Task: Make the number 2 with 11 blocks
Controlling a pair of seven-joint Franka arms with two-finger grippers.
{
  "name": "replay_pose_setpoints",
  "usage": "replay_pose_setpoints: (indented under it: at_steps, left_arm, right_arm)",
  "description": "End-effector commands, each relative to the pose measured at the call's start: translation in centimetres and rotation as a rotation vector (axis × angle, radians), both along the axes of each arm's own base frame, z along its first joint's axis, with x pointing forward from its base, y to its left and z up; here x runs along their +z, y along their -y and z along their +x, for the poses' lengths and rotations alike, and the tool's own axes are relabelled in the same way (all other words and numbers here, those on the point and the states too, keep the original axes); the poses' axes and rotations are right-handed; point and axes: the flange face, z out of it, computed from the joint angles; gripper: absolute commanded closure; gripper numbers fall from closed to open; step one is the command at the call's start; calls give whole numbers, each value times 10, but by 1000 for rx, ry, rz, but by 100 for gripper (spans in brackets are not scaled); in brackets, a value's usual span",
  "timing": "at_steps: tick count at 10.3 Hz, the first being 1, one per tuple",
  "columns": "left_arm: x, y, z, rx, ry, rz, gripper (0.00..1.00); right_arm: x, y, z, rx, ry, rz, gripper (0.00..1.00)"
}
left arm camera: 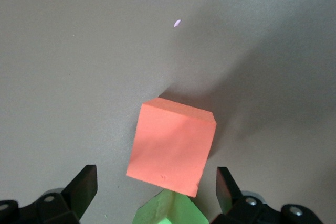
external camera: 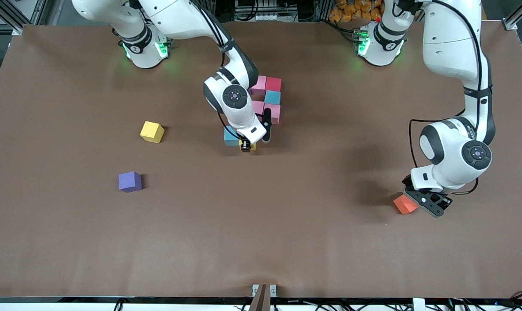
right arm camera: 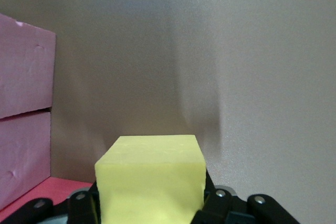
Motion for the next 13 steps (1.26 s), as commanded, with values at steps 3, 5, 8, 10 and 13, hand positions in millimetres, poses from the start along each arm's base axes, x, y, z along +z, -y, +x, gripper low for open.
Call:
replay_pose_setpoints:
  at_steps: [3, 5, 8, 10, 13]
  left_arm:
    - [-11, 4, 2, -21, 13, -15, 0]
    - [-10, 1, 4, -29, 32, -6, 0]
    - [-15, 1, 5, -27, 45, -5, 0]
    - [-20, 4, 5, -32, 48, -4, 0]
    - [-25, 5, 5, -34, 42, 1, 0]
  right_arm:
    - [19, 4, 4, -80, -50, 50, 0]
    - [46, 13, 13, -94, -58, 60, 0]
    - [108, 41, 40, -162, -126, 50, 0]
    - [145, 105, 76, -354, -164, 36, 0]
    - [169, 230, 147, -587, -132, 45, 0]
